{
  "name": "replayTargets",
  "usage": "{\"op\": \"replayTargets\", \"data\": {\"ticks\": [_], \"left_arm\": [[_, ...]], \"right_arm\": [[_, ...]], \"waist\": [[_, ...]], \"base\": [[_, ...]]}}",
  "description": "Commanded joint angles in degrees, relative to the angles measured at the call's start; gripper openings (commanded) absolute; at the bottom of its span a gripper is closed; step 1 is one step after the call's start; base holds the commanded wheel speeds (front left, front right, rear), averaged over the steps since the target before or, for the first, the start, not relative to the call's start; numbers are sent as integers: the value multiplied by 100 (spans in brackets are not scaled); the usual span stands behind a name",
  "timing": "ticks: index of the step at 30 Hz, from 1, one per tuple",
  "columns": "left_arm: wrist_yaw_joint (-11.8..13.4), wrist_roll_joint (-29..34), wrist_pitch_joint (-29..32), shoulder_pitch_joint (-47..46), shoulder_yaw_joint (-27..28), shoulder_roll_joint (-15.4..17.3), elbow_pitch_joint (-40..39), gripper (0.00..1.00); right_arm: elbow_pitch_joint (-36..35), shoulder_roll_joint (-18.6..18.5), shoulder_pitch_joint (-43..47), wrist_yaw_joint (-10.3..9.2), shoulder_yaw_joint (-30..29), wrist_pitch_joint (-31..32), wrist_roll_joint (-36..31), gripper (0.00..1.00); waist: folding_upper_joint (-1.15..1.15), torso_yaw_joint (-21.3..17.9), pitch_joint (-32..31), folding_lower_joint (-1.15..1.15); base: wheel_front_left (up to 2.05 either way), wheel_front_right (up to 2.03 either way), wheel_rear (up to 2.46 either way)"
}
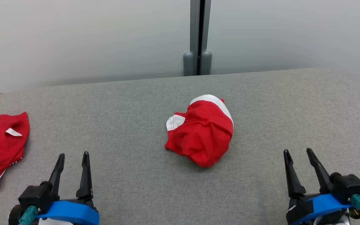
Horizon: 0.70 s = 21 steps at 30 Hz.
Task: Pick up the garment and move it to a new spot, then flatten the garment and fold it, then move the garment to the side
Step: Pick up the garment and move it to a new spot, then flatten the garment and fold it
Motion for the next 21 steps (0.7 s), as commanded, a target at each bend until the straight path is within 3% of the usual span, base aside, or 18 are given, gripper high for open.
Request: {"op": "replayTargets", "data": {"ticks": [1, 21], "left_arm": [[-35, 32, -28, 55, 39, -6, 58, 100], [-150, 48, -29, 43, 100, -108, 350, 100]], "right_arm": [[25, -24, 124, 3, -7, 10, 40, 100], [47, -24, 203, 3, -18, -3, 166, 100]], "waist": [[0, 8, -12, 0], [0, 37, -88, 0]], "base": [[0, 0, 0], [0, 0, 0]]}}
